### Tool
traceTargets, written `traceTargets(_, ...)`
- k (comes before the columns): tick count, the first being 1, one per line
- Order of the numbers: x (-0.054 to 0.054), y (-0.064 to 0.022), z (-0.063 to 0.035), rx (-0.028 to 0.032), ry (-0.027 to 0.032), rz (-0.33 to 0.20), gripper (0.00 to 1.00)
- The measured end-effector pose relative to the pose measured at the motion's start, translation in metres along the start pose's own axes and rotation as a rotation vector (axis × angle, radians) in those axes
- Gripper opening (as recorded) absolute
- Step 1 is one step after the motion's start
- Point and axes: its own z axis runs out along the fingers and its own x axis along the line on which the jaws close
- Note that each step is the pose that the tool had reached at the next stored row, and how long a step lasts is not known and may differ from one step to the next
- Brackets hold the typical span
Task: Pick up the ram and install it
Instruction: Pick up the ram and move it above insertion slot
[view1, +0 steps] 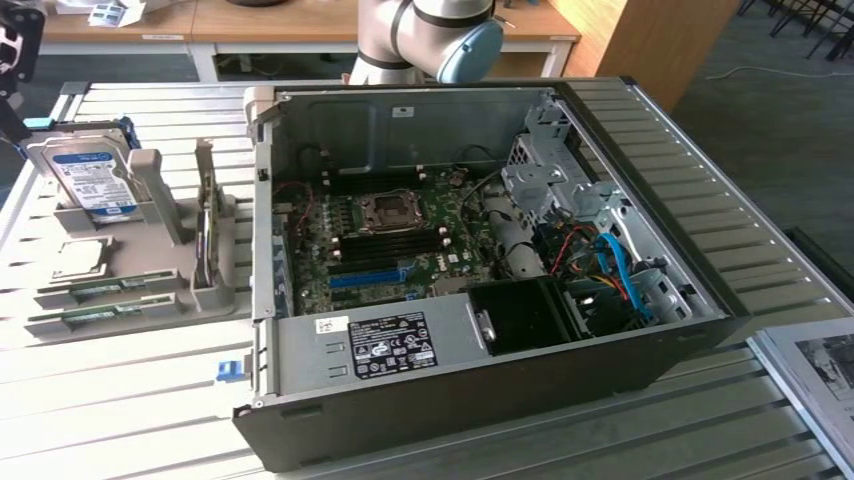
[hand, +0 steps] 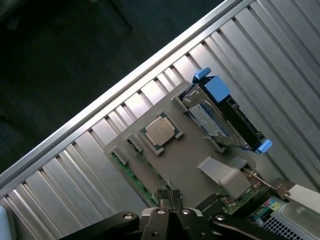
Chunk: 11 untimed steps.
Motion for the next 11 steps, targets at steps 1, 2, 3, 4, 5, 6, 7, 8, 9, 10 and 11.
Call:
traceTargets(1, 0.0000, 0.0000, 0.0000, -0.0003, 0.0007, -0.014, 0.10)
traceTargets(2, 0.0000, 0.0000, 0.0000, -0.0007, 0.0013, -0.029, 0.10)
traceTargets(3, 0.0000, 0.0000, 0.0000, -0.0010, 0.0020, -0.043, 0.10)
traceTargets(4, 0.0000, 0.0000, 0.0000, -0.0014, 0.0027, -0.059, 0.10)
traceTargets(5, 0.0000, 0.0000, 0.0000, -0.0017, 0.0033, -0.073, 0.10)
traceTargets(6, 0.0000, 0.0000, 0.0000, -0.0021, 0.0040, -0.088, 0.10)
traceTargets(7, 0.0000, 0.0000, 0.0000, -0.0024, 0.0046, -0.102, 0.10)
traceTargets(8, 0.0000, 0.0000, 0.0000, -0.0027, 0.0053, -0.117, 0.10)
traceTargets(9, 0.0000, 0.0000, 0.0000, -0.0031, 0.0060, -0.131, 0.10)
traceTargets(10, 0.0000, 0.0000, 0.0000, -0.0035, 0.0067, -0.147, 0.10)
traceTargets(11, 0.0000, 0.0000, 0.0000, -0.0038, 0.0073, -0.161, 0.10)
